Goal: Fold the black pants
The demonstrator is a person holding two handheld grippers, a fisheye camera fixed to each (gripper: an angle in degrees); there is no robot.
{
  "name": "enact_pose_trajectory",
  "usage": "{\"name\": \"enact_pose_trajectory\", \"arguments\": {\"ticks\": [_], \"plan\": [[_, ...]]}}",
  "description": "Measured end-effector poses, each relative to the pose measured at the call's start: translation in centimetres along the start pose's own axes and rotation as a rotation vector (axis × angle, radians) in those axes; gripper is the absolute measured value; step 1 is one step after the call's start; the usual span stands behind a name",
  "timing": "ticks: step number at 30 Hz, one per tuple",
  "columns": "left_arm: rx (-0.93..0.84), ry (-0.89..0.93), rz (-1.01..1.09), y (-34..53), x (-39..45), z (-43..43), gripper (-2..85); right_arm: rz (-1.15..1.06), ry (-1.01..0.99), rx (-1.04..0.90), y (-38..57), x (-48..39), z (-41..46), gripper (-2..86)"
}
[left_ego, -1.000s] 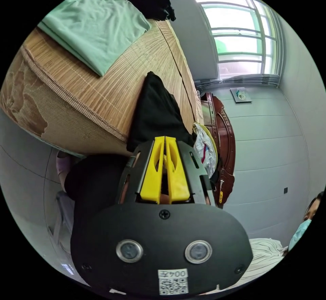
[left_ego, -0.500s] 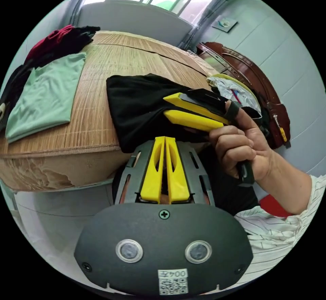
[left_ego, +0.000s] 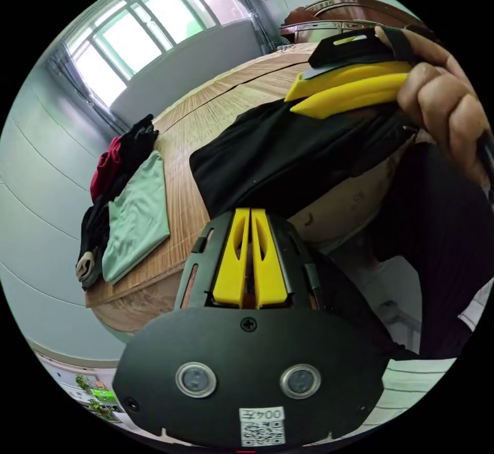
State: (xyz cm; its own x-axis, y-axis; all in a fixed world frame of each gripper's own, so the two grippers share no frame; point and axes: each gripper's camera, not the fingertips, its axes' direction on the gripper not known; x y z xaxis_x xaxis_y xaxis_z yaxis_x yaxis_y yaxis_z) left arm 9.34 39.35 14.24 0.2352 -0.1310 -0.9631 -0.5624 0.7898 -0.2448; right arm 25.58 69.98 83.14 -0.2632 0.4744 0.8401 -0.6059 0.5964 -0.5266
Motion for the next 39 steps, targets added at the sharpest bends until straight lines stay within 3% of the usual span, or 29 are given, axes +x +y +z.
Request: {"name": "enact_pose_trajectory", "arguments": {"ticks": [6,8,11,19,22,25,29,34,35,39], "plan": [[0.001,-0.164,0.134,0.7,4.3,0.1,0.3,-0.093,0.362,0.17,-1.0,0.0,-2.6,3.0],[-0.018,-0.188,0.136,0.6,4.6,0.3,0.4,-0.103,0.588,0.233,-1.6,0.2,-2.8,1.0],[-0.05,-0.187,0.137,0.7,4.3,0.9,0.5,-0.126,0.847,0.179,-2.5,1.4,-1.3,-0.3],[-0.063,-0.017,0.087,1.0,1.8,1.1,0.5,-0.163,0.867,0.079,-2.7,1.3,2.7,-0.9],[-0.071,0.124,0.037,1.8,-0.8,0.3,0.5,-0.181,0.87,0.064,-2.3,1.1,3.9,-0.9],[-0.002,0.238,-0.094,2.7,-4.9,-2.3,0.5,-0.195,0.855,0.069,-1.6,1.0,4.7,-0.9],[0.115,0.251,-0.275,-0.5,-8.2,-3.7,0.4,-0.207,0.844,0.093,-0.4,0.8,5.8,-0.9],[-0.03,0.285,-0.165,-4.9,-4.9,1.8,0.3,-0.266,0.903,0.087,1.0,-0.1,7.6,-0.9],[-0.141,0.285,-0.138,-4.6,-3.8,4.2,0.4,-0.277,0.916,0.08,1.2,-0.3,8.0,-0.9],[-0.11,0.364,-0.268,-2.9,-5.2,5.5,0.4,-0.319,0.934,0.067,2.2,-0.7,8.7,-0.8]]}}
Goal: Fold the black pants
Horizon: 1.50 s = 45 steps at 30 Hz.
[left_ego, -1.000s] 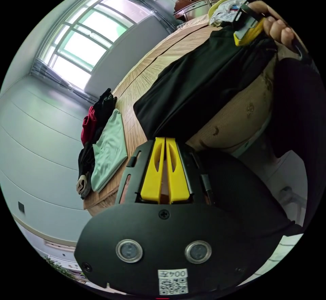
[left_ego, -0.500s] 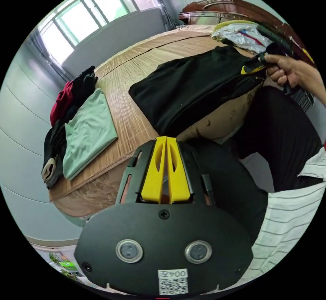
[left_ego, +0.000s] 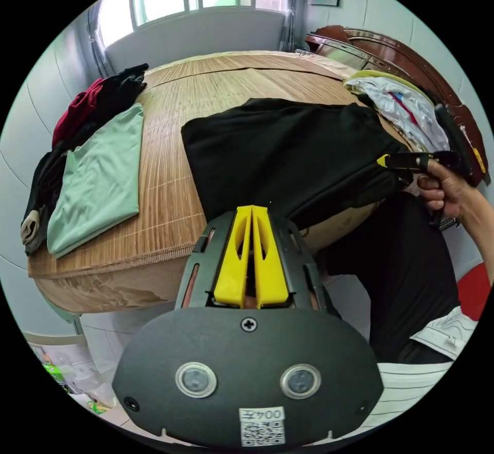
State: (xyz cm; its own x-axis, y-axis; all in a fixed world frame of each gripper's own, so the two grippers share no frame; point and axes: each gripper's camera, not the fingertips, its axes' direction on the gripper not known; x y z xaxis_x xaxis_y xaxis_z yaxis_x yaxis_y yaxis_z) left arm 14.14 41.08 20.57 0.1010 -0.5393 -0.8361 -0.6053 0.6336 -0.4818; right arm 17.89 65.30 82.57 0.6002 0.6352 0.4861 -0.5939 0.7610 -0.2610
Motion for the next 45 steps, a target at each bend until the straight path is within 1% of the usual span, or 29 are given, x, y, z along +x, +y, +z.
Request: {"name": "enact_pose_trajectory", "arguments": {"ticks": [2,3,6,7,8,11,13,14,18,21,23,26,29,30,31,32,33,36,37,40,42,44,45], "plan": [[0.001,0.008,-0.009,-0.9,-0.3,-0.8,0.4,-0.035,-0.002,0.03,0.8,-0.4,-0.1,-0.6],[0.04,0.01,-0.032,-1.3,-0.6,-1.6,0.4,-0.037,-0.011,0.036,1.0,-0.4,-0.2,-0.5],[0.106,0.033,-0.074,-2.8,-1.1,-2.8,0.2,-0.061,-0.115,0.101,2.1,0.2,-1.9,0.7],[0.108,0.034,-0.079,-3.2,-1.2,-2.8,0.2,-0.079,-0.127,0.155,2.9,0.3,-3.0,1.5],[0.1,0.036,-0.084,-4.0,-1.2,-2.6,0.1,-0.106,-0.108,0.189,3.5,0.4,-4.0,2.3],[0.036,0.026,-0.08,-5.9,-0.8,-0.9,0.1,-0.161,-0.035,0.195,4.4,1.2,-5.2,3.7],[-0.052,-0.002,-0.057,-6.6,-0.3,0.9,0.1,-0.181,0.02,0.204,4.9,1.8,-5.8,4.2],[-0.131,-0.027,-0.027,-6.8,0.2,2.3,0.1,-0.188,0.037,0.203,5.1,2.4,-5.9,4.3],[-0.117,-0.146,0.082,-7.0,2.3,2.9,0.1,-0.247,0.07,0.196,6.1,2.6,-5.2,4.2],[-0.123,-0.213,0.16,-7.2,3.5,3.2,0.2,-0.335,0.141,0.253,7.7,1.8,-4.1,4.4],[-0.116,-0.191,0.131,-7.3,3.1,3.1,0.2,-0.352,0.137,0.307,8.7,2.0,-4.2,4.8],[-0.096,-0.101,0.039,-7.2,1.4,2.9,0.2,-0.342,0.156,0.357,9.1,2.2,-6.2,6.0],[-0.103,-0.1,0.056,-7.5,1.4,2.9,0.2,-0.306,0.197,0.443,8.6,2.6,-8.1,6.6],[-0.107,-0.119,0.078,-7.6,1.7,2.9,0.2,-0.309,0.204,0.427,8.2,2.8,-8.0,6.7],[-0.109,-0.128,0.087,-7.7,1.9,2.9,0.2,-0.317,0.238,0.349,7.3,3.4,-6.9,6.7],[-0.11,-0.139,0.096,-7.7,2.0,2.9,0.2,-0.343,0.241,0.322,7.1,3.9,-6.2,6.6],[-0.108,-0.14,0.096,-7.8,2.0,2.9,0.2,-0.352,0.234,0.332,7.1,4.2,-6.3,6.6],[-0.097,-0.112,0.069,-7.7,1.5,2.8,0.2,-0.324,0.166,0.285,5.2,5.7,-8.7,7.3],[-0.095,-0.106,0.064,-7.7,1.3,2.7,0.2,-0.27,0.138,0.303,4.0,6.6,-10.3,7.7],[-0.093,-0.083,0.05,-7.7,0.9,2.6,0.2,-0.165,-0.016,0.323,-0.1,9.3,-12.9,8.5],[-0.093,-0.07,0.037,-7.8,0.6,2.5,0.2,-0.096,-0.114,0.264,-3.5,11.2,-12.7,8.3],[-0.091,-0.062,0.028,-7.8,0.4,2.4,0.2,-0.029,-0.262,0.221,-7.3,13.3,-12.2,7.2],[-0.09,-0.06,0.026,-7.8,0.4,2.4,0.2,-0.026,-0.274,0.219,-8.1,13.6,-12.1,6.9]]}}
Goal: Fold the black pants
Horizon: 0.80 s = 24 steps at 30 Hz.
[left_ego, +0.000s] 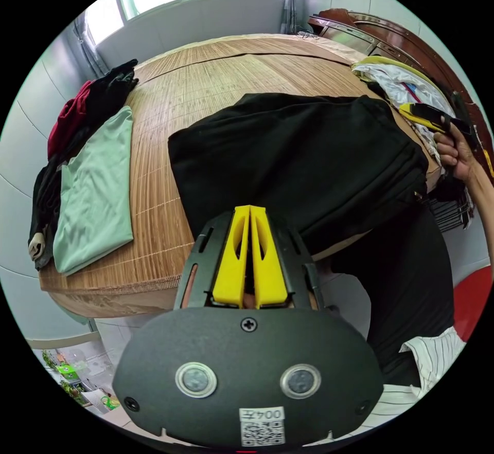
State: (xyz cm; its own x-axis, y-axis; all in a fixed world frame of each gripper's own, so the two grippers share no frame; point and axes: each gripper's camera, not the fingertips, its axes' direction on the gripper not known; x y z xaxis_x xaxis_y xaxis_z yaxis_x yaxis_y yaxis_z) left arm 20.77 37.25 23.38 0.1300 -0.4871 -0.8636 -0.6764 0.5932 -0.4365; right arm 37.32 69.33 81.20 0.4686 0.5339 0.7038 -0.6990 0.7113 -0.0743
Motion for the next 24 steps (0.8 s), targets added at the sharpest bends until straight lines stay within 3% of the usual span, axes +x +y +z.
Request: {"name": "enact_pose_trajectory", "arguments": {"ticks": [4,8,19,24], "plan": [[0.001,-0.007,0.008,0.0,0.0,-0.2,0.2,-0.105,0.057,-0.105,-4.0,-0.6,2.4,7.1],[0.005,-0.005,0.007,0.0,-0.1,-0.4,0.2,-0.184,0.251,-0.244,-4.3,-1.2,5.0,7.5],[0.007,0.017,-0.017,0.1,-1.0,-1.1,0.2,0.083,-0.001,-0.214,-2.1,4.8,2.3,6.3],[0.0,0.036,-0.022,0.0,-1.8,-1.5,0.2,0.059,0.023,-0.199,-3.5,3.7,1.1,3.5]]}}
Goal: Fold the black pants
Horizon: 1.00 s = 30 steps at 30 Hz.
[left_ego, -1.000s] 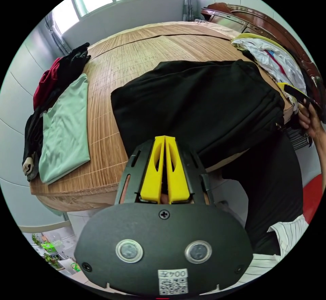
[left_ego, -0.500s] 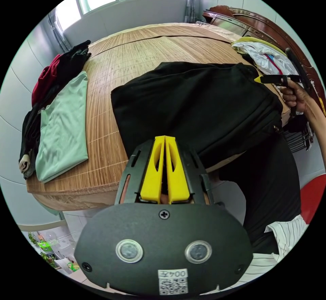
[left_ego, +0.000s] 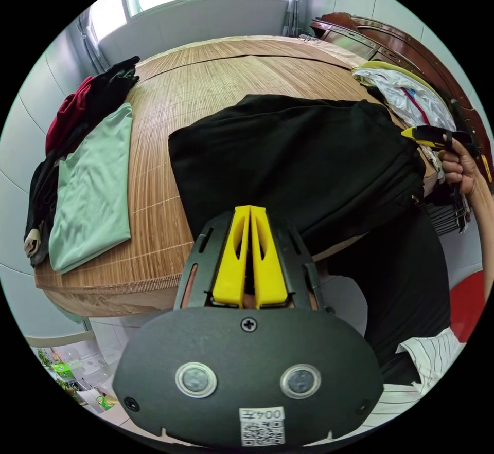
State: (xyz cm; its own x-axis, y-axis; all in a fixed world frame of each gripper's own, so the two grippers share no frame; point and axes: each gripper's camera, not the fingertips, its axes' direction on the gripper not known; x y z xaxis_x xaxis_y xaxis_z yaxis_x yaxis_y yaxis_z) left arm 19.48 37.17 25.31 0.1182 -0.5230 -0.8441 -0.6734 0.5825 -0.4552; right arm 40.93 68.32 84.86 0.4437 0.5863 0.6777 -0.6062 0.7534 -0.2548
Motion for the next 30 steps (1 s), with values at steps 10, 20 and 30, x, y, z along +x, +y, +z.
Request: {"name": "enact_pose_trajectory", "arguments": {"ticks": [10,20,30], "plan": [[-0.029,0.208,-0.077,-0.5,-4.4,-0.8,0.3,0.062,0.059,-0.075,1.0,2.5,1.9,3.9],[0.185,0.224,0.109,-4.2,0.9,-4.0,3.1,-0.115,0.245,0.269,0.9,-5.0,2.1,1.4],[0.211,0.238,0.036,-3.5,-1.5,-4.7,6.4,-0.066,0.238,0.203,0.4,-4.0,7.7,-0.5]]}}
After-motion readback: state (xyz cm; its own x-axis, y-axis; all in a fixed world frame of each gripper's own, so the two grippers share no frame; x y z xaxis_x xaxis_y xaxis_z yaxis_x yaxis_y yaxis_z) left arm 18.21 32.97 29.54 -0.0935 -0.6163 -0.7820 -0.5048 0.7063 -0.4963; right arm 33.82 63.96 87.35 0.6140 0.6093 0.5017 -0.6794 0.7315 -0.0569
